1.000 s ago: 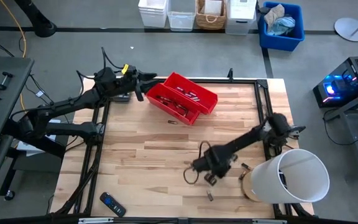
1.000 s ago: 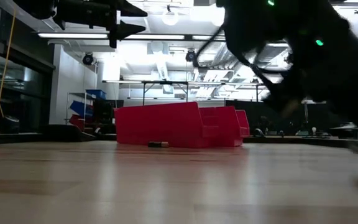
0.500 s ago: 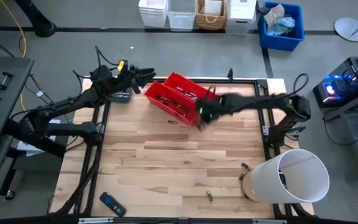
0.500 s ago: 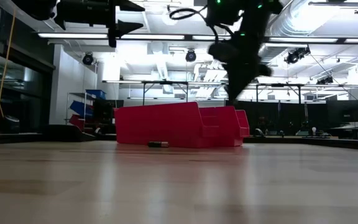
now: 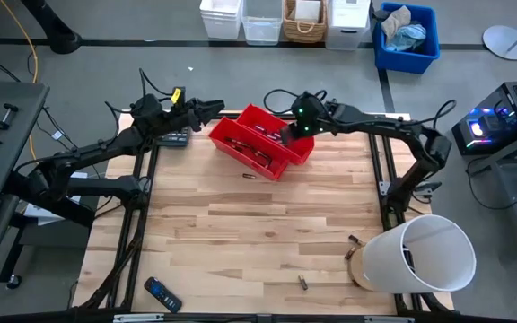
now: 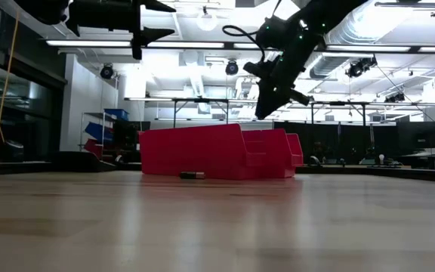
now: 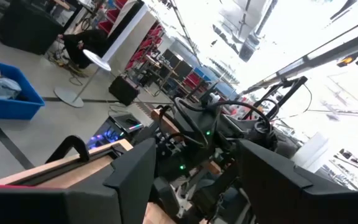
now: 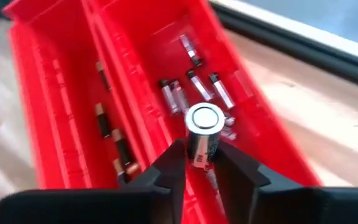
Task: Sort batteries
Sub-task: Put the silver battery into the top red bin, then put the black battery into the bottom red bin
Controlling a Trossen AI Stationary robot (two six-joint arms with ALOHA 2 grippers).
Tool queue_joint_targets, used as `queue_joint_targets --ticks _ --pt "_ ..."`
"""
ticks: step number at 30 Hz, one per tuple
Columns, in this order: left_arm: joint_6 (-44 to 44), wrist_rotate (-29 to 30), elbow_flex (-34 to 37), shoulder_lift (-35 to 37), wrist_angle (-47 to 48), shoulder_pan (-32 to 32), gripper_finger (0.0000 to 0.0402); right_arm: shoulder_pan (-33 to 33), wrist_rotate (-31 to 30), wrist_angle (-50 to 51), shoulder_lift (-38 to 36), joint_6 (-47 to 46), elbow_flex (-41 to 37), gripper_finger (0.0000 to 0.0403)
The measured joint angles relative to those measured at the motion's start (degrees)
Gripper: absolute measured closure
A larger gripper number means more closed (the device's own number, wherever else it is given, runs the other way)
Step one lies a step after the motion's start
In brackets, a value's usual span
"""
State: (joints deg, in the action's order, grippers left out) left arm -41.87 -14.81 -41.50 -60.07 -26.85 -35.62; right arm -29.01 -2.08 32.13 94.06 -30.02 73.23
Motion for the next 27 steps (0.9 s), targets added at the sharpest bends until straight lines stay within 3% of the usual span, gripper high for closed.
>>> queue_joint_targets --ticks 4,12,17,23,27 --pt "0.0 0.0 0.0 0.0 0.0 0.0 0.0188 0.7 3.7 -0.1 0.0 0.5 0.0 0.0284" --pt "0.0 0.0 0.0 0.0 0.1 0.0 0.0188 1.3 2.4 2.1 -0.4 0.9 1.3 0.0187" --pt "0.0 0.0 0.0 0.0 0.1 0.0 0.0188 5.0 9.7 9.7 -4.6 1.6 2.5 0.0175" --pt "0.0 0.0 0.0 0.0 0.1 0.0 0.0188 15.6 11.1 30.1 -6.1 -0.1 0.3 0.0176" --pt "0.0 0.0 0.0 0.0 0.1 0.0 0.0188 22.8 21.7 32.7 -6.1 -6.9 -8.6 0.0176"
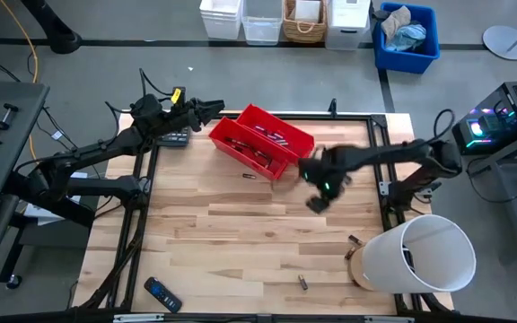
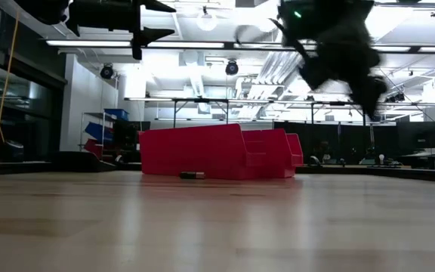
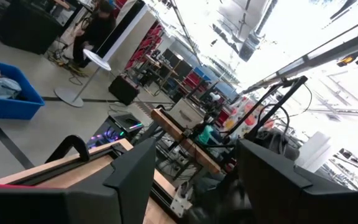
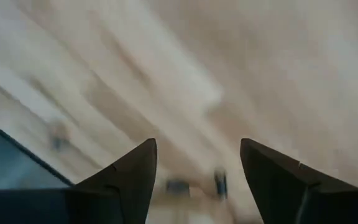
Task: Sort batteries
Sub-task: Put the black battery into the bottom red bin
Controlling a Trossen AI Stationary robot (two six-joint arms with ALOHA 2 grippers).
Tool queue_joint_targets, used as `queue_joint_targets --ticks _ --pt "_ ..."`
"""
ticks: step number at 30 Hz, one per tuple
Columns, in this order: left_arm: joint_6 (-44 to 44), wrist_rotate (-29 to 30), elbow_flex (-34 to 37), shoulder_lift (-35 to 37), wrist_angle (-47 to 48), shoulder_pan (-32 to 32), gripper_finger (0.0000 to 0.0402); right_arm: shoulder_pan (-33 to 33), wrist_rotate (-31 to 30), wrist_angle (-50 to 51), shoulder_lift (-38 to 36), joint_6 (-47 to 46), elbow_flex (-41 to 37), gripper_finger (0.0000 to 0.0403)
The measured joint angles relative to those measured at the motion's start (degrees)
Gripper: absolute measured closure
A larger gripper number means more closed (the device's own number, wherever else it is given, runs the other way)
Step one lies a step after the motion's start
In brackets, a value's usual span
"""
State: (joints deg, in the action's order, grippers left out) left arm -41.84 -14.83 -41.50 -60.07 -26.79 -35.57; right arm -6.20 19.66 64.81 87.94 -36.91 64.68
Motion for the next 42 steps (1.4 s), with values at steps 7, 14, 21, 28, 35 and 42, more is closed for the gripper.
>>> queue_joint_targets --ticks 7,14,21,28,35,42 --pt "3.4 0.0 0.0 0.0 0.3 0.0 0.0188 10.8 2.8 -0.1 0.0 -8.9 -13.4 0.0176" --pt "3.5 0.0 0.0 0.0 1.2 0.0 0.0188 18.6 5.9 -3.8 0.1 -12.3 -20.2 0.0176" --pt "3.5 0.0 0.0 0.0 2.6 0.0 0.0188 22.1 6.5 -10.0 0.2 -17.2 -24.7 0.0176" --pt "3.5 0.0 0.0 0.0 3.0 0.0 0.0188 23.2 6.4 -17.5 0.5 -23.9 -28.2 0.0177" --pt "3.5 0.0 0.0 0.0 3.0 0.0 0.0188 22.9 5.9 -15.8 3.1 -22.1 -28.9 0.0300" --pt "3.5 0.0 0.0 0.0 3.0 0.0 0.0188 17.8 0.8 -11.6 3.8 -16.7 -24.4 0.0367"
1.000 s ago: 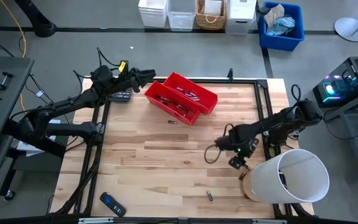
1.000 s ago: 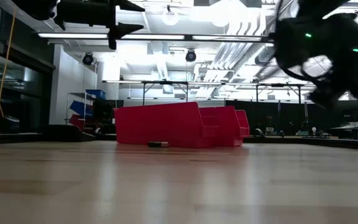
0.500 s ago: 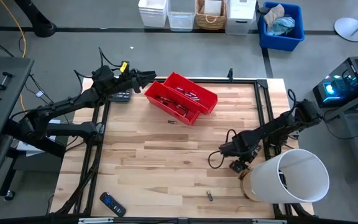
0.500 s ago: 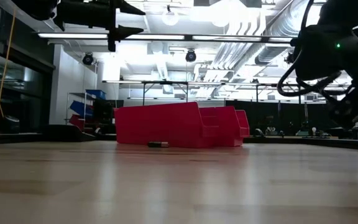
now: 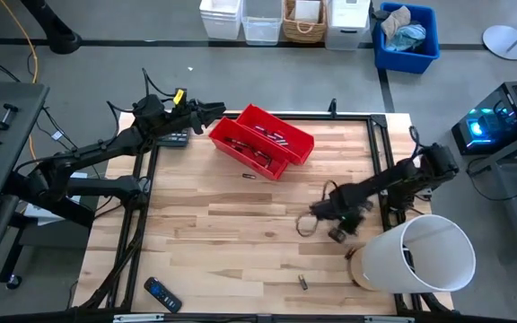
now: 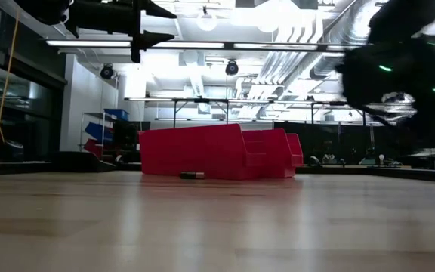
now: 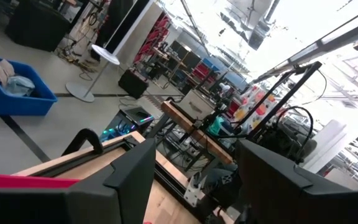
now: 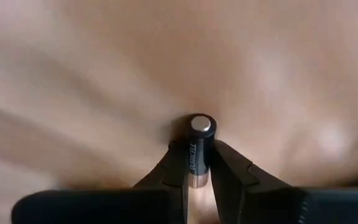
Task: Sort batteries
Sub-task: Put the black battery into the bottom red bin
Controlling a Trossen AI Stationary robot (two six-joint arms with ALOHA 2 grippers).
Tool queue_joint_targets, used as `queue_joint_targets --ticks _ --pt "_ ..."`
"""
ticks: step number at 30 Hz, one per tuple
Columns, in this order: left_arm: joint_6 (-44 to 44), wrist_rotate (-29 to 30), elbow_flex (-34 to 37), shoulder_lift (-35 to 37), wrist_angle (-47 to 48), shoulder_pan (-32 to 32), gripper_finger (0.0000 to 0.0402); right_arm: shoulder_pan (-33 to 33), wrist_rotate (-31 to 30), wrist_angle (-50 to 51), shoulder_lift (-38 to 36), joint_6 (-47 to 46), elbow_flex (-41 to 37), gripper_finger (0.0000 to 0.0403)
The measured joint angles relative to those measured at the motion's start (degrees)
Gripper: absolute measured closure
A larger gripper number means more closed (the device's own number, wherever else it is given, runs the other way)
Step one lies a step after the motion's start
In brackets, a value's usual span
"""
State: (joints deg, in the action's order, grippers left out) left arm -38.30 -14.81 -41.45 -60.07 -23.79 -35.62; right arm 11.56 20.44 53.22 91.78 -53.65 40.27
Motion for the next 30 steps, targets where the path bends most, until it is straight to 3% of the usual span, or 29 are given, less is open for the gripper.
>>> queue_joint_targets --ticks 5,10,14,16,20,24,26,30 --pt "0.0 0.0 0.0 0.0 0.0 0.0 0.0188 -7.5 -16.5 -7.0 -0.1 5.0 9.7 0.0367" --pt "0.0 0.0 0.0 0.0 0.0 0.0 0.0188 -16.4 -26.4 -22.6 -0.1 9.0 18.7 0.0367" --pt "0.0 0.0 0.0 0.0 0.0 0.0 0.0188 -22.7 -34.9 -27.4 0.6 13.1 25.2 0.0367" --pt "0.0 0.0 0.0 0.0 0.0 0.0 0.0188 -25.6 -33.7 -29.9 1.5 15.0 27.2 0.0367" --pt "0.0 0.0 0.0 0.0 0.0 0.0 0.0188 -28.9 -24.8 -35.5 4.9 15.7 29.1 0.0367" --pt "0.0 0.0 0.0 0.0 0.0 0.0 0.0188 -28.8 -23.2 -36.3 9.0 15.7 31.1 0.0367" --pt "0.0 0.0 0.0 0.0 0.0 0.0 0.0188 -28.6 -22.2 -35.8 10.6 15.3 32.3 0.0345" --pt "0.1 0.0 0.0 0.0 0.0 0.0 0.0188 -28.3 -22.1 -34.3 10.8 17.9 34.2 0.0249"
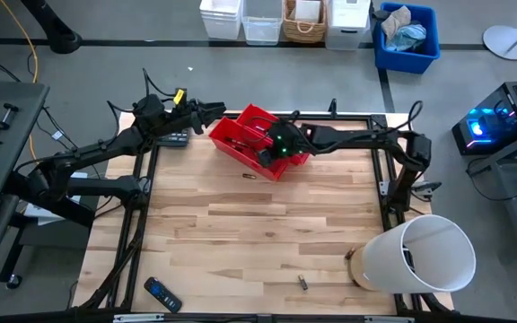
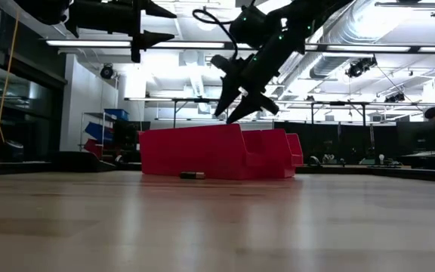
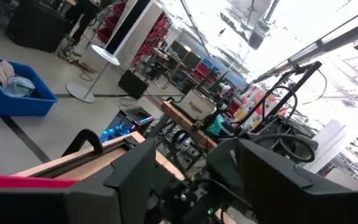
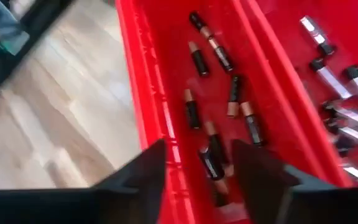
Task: Sort batteries
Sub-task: Put the black battery into the bottom red bin
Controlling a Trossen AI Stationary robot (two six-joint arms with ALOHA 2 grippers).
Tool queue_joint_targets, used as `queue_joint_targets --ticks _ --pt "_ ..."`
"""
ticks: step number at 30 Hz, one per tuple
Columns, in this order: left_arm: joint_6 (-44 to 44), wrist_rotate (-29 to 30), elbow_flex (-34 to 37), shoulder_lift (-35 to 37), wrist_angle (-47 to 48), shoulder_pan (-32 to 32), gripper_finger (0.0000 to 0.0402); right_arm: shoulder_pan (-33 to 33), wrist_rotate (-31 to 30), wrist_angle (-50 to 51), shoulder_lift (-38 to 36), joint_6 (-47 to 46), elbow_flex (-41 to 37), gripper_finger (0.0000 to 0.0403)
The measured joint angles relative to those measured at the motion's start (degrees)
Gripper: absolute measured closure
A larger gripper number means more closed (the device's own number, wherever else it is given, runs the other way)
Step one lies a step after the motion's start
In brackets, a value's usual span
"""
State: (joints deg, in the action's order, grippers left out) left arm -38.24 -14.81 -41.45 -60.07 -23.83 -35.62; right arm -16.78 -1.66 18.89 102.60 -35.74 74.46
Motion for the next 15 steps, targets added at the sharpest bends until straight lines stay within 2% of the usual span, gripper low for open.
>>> queue_joint_targets --ticks 3,6,11,15 --pt "1.3 0.0 0.0 0.0 0.0 0.0 0.0188 0.0 -1.8 5.9 -0.3 3.7 2.6 0.0182" --pt "1.5 0.0 0.0 0.0 0.0 0.0 0.0188 -0.4 1.9 13.9 -0.5 7.0 7.2 0.0145" --pt "1.5 0.0 0.0 0.0 0.0 0.0 0.0188 3.3 14.4 32.9 -0.7 12.8 11.8 0.0134" --pt "2.3 0.0 0.0 0.0 0.1 0.0 0.0188 12.2 16.5 48.1 -0.8 20.5 7.1 0.0134"
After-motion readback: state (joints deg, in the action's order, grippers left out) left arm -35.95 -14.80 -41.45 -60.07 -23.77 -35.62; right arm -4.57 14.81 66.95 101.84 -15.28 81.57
